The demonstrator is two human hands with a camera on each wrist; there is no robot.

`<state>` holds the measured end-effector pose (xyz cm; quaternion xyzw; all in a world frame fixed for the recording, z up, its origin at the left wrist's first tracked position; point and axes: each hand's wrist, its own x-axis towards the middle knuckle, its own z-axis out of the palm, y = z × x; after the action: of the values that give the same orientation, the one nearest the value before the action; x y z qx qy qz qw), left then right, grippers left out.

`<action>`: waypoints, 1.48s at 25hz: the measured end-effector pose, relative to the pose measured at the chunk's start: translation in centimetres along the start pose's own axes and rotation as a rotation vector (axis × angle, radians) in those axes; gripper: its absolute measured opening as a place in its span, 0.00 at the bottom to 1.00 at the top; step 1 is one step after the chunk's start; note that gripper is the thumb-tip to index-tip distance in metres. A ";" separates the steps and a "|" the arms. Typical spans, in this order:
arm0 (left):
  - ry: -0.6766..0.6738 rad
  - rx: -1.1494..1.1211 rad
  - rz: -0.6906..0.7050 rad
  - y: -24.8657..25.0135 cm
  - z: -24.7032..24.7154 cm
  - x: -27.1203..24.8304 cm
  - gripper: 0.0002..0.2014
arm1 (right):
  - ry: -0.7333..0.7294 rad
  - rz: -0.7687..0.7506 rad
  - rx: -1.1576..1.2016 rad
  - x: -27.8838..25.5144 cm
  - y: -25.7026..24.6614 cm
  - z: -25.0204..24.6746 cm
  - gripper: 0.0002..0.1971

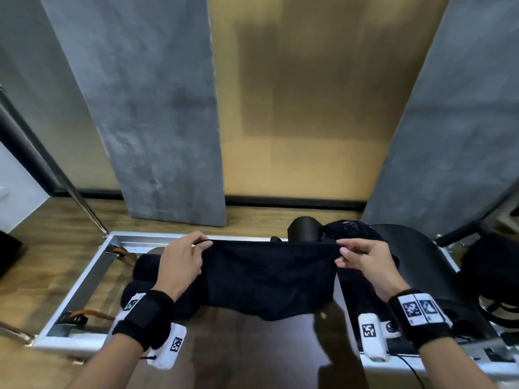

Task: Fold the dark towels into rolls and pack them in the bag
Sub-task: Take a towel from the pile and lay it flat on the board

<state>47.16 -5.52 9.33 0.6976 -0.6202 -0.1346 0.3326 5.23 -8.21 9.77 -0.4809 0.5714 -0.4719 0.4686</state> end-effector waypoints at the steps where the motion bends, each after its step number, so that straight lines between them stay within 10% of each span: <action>1: -0.018 -0.144 -0.030 0.3 -0.6 -0.7 0.09 | -0.017 -0.023 -0.001 -1.2 -0.7 -0.4 0.09; 11: 0.114 -0.907 0.058 6.4 -8.8 -8.7 0.06 | 0.171 -0.290 0.120 -11.5 -9.3 -2.4 0.03; 37: 0.232 -0.859 0.003 3.7 -13.4 -12.9 0.08 | 0.180 -0.399 -0.070 -18.9 -11.9 -2.7 0.04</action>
<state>49.88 10.73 18.71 0.5058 -0.4675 -0.3005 0.6598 5.64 9.68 23.42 -0.5562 0.5206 -0.5762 0.2959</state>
